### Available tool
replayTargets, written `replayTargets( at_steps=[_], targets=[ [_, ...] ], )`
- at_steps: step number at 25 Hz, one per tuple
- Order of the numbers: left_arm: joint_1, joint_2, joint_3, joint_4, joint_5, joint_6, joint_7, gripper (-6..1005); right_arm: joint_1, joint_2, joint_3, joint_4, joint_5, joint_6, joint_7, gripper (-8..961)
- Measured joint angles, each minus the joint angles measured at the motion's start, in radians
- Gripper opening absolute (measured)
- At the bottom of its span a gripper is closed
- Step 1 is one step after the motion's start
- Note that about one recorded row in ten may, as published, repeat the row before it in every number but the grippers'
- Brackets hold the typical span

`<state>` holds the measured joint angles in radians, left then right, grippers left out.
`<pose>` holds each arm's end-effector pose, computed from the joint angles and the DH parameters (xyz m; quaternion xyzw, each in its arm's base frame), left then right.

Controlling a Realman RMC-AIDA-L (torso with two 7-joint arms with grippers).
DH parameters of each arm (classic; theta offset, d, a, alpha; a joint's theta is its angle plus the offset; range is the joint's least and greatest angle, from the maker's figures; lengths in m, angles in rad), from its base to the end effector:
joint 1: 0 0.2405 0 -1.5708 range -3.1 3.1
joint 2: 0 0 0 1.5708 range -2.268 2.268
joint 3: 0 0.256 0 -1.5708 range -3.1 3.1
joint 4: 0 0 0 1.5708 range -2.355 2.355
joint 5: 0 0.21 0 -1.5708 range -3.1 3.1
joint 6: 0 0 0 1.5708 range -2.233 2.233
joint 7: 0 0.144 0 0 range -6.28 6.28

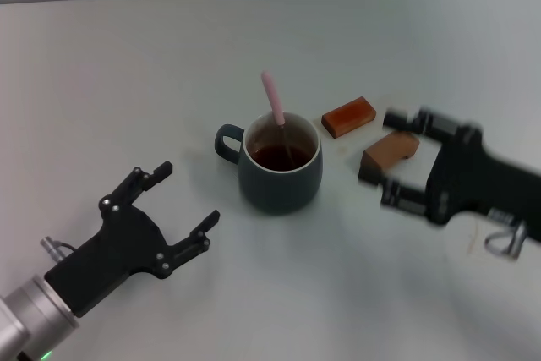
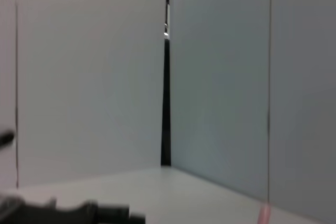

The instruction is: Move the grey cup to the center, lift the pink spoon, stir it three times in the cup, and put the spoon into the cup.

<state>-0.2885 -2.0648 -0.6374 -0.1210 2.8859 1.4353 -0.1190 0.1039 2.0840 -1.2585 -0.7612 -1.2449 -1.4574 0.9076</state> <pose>-0.3077 0.2238 -0.0786 -0.8825 -0.0480 -0.2981 0.3606 0.2788 0.2520 -0.0118 -0.8978 0.0951 0.3450 0.2565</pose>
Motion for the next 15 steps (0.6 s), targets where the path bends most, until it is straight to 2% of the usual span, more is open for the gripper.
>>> replayTargets(
  at_steps=[5, 8, 15],
  targets=[
    [-0.019, -0.003, 0.027, 0.003, 0.003, -0.013, -0.025, 854, 0.077, 0.001, 0.009, 0.289, 0.004, 0.01, -0.208, 731],
    [-0.033, -0.003, 0.059, -0.002, 0.003, -0.029, -0.028, 854, 0.114, -0.002, 0.03, 0.389, 0.006, 0.029, -0.249, 731],
    [-0.049, -0.006, 0.08, -0.009, 0.003, -0.063, -0.035, 855, 0.132, -0.003, 0.037, 0.42, 0.006, 0.09, -0.262, 731]
  ],
)
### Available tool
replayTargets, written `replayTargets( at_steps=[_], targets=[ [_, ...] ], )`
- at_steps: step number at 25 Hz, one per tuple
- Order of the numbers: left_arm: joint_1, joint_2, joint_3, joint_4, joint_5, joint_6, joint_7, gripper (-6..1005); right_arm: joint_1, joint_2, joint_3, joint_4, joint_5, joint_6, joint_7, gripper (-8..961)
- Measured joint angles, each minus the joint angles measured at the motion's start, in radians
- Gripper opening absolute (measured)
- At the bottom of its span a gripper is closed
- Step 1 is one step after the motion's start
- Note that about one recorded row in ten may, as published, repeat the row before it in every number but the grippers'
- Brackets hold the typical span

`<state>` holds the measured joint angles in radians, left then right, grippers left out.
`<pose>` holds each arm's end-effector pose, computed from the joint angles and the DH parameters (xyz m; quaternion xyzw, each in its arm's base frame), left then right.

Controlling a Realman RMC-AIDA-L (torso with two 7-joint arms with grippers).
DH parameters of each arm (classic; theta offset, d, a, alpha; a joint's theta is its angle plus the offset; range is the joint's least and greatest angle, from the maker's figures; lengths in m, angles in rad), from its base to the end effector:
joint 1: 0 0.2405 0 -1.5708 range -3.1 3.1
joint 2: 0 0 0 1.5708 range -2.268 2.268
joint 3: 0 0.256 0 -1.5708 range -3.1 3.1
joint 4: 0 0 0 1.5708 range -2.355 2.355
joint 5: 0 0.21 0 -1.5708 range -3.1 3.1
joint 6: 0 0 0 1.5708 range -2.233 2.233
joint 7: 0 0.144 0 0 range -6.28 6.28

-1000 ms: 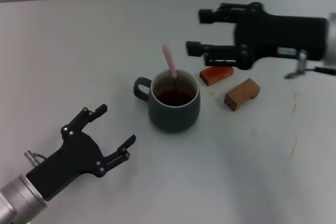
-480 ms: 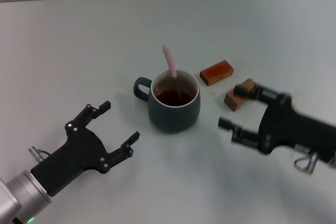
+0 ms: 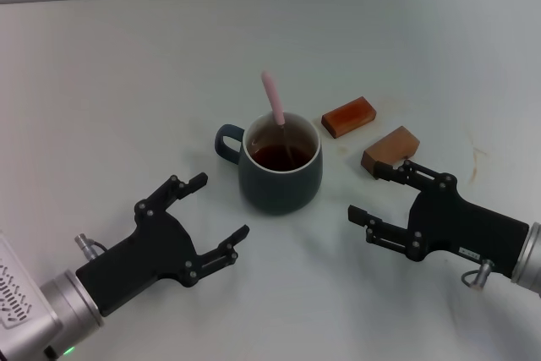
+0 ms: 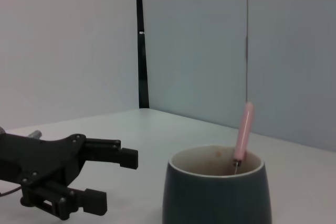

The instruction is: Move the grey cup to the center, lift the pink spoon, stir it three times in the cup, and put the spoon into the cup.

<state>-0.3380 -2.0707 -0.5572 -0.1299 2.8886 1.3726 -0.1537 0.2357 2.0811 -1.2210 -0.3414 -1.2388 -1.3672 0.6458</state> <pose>-0.2984 0.2300 -0.0946 -0.9048 -0.0422 -0.2860 0.3127 0.3182 0.2426 -0.0595 -0.9078 0.1438 0.2840 0.2730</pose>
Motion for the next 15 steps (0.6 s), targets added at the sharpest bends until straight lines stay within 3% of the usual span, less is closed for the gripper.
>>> replayTargets(
  at_steps=[15],
  targets=[
    [-0.007, 0.0, 0.003, -0.013, 0.0, -0.008, 0.0, 855, 0.018, 0.004, -0.01, 0.007, 0.001, 0.028, 0.002, 731]
  ],
)
